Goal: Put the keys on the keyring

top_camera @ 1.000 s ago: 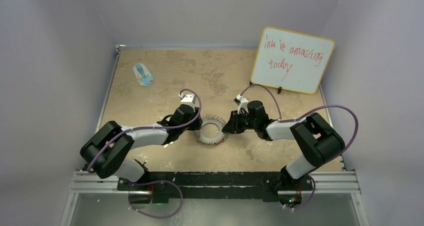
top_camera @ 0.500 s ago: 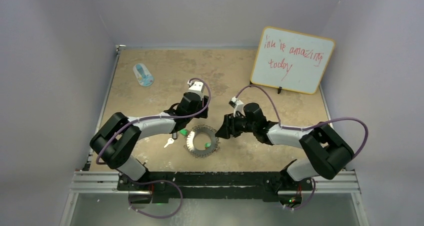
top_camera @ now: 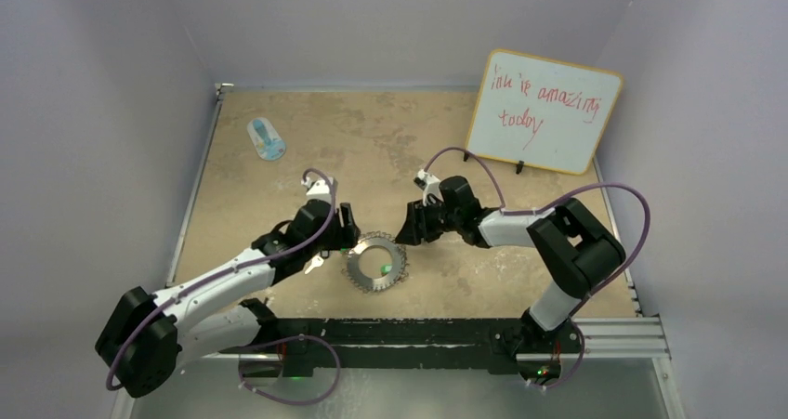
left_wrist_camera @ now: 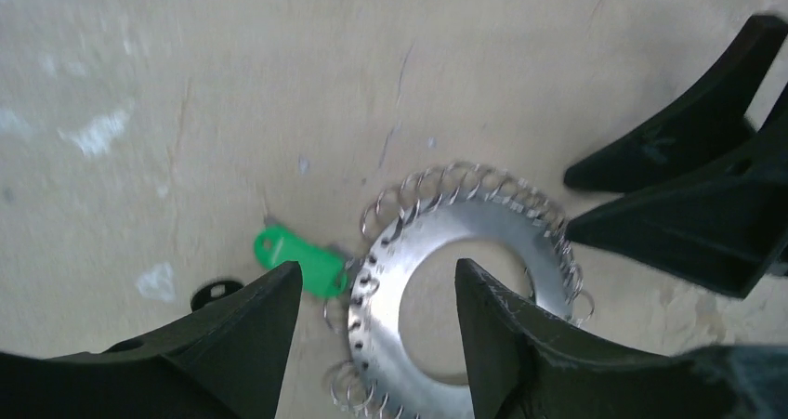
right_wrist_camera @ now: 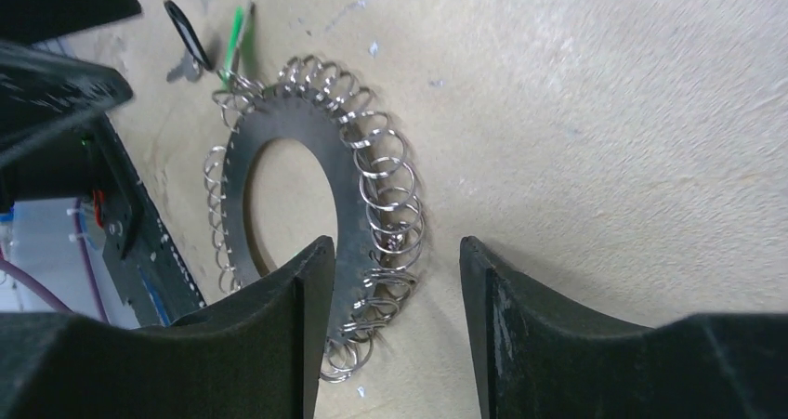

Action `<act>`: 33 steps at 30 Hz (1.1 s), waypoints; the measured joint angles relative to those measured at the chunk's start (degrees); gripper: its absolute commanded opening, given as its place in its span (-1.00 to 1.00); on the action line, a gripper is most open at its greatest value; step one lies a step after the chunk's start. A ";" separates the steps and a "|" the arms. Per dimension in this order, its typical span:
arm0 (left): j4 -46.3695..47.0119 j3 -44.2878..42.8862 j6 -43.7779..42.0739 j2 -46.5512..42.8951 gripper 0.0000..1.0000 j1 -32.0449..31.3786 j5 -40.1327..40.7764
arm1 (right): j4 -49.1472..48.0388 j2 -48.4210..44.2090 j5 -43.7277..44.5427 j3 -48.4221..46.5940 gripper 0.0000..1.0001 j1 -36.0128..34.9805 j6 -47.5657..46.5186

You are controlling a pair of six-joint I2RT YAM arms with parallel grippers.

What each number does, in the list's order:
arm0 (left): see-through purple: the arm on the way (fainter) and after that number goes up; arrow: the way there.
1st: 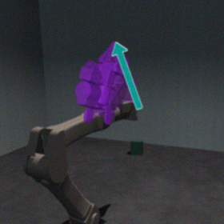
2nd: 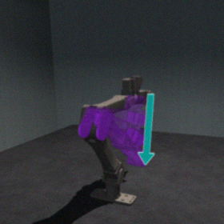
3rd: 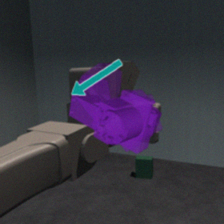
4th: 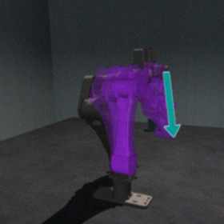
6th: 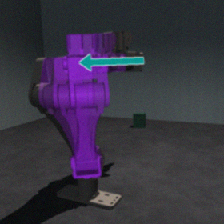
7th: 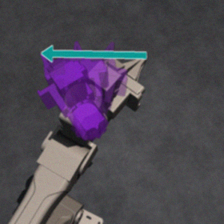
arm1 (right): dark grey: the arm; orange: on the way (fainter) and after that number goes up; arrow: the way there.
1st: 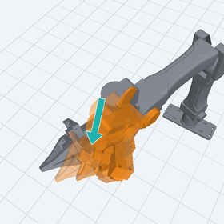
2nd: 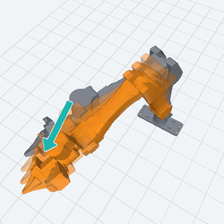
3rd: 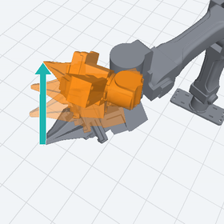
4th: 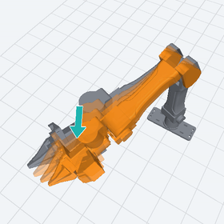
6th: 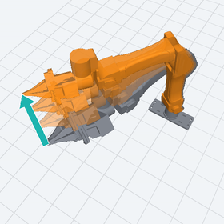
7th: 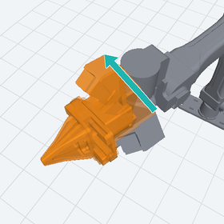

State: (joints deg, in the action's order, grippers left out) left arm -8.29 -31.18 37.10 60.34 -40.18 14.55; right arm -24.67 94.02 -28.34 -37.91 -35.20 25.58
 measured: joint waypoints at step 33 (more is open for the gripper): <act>8.39 -8.26 -6.75 22.97 0.41 0.37 -4.20 | 5.16 -12.96 4.33 7.26 0.24 0.22 -1.79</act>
State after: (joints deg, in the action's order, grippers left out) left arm 0.10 -39.44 30.35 83.31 -39.81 10.35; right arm -19.51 81.06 -24.01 -30.65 -34.98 23.79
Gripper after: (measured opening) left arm 0.690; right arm 0.610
